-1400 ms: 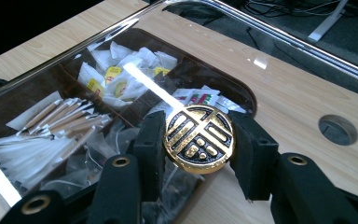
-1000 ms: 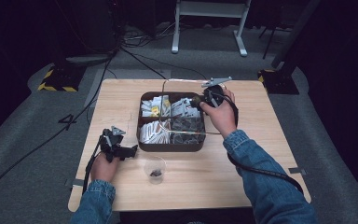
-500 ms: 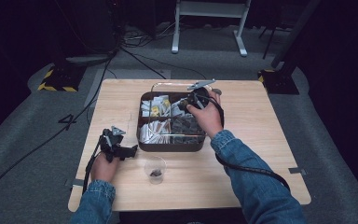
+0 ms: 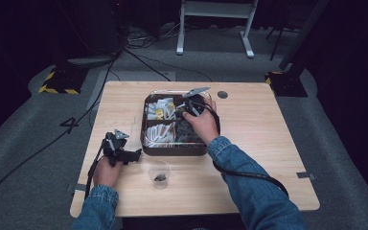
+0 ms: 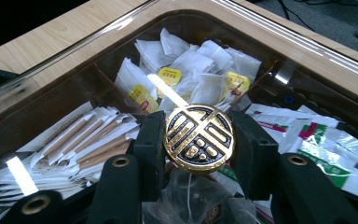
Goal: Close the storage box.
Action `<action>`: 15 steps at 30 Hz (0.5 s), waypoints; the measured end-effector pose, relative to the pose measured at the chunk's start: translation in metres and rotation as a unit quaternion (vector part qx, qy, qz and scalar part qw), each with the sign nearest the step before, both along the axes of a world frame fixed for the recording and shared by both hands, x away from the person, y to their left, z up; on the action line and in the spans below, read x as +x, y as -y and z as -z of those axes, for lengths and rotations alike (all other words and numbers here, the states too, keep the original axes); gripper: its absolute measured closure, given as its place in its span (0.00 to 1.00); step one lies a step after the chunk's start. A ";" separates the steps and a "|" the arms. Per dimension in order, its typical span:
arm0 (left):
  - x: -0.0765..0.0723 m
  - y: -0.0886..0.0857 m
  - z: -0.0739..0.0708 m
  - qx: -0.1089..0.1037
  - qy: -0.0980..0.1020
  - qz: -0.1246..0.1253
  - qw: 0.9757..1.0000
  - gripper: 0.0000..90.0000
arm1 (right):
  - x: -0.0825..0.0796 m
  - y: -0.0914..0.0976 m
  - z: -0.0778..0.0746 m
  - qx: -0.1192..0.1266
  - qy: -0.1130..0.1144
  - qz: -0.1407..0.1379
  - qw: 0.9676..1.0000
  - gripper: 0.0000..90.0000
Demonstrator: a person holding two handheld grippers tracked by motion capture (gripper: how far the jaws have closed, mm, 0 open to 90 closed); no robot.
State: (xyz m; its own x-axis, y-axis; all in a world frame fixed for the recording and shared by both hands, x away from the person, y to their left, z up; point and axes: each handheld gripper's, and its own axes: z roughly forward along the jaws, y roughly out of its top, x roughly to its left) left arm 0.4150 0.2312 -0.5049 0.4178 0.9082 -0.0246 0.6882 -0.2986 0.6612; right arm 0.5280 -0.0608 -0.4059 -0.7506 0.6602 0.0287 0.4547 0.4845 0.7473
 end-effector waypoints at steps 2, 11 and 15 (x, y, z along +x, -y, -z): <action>0.000 0.000 0.000 0.000 0.001 -0.001 1.000 0.00 | 0.000 -0.003 0.002 -0.004 -0.001 -0.002 1.000 0.65; 0.000 0.000 0.000 0.000 0.000 -0.001 1.000 0.00 | -0.001 -0.015 0.013 -0.017 -0.004 0.001 1.000 0.65; 0.000 0.000 0.000 0.000 0.000 -0.001 1.000 0.00 | -0.001 -0.018 0.015 -0.021 -0.005 0.001 1.000 0.65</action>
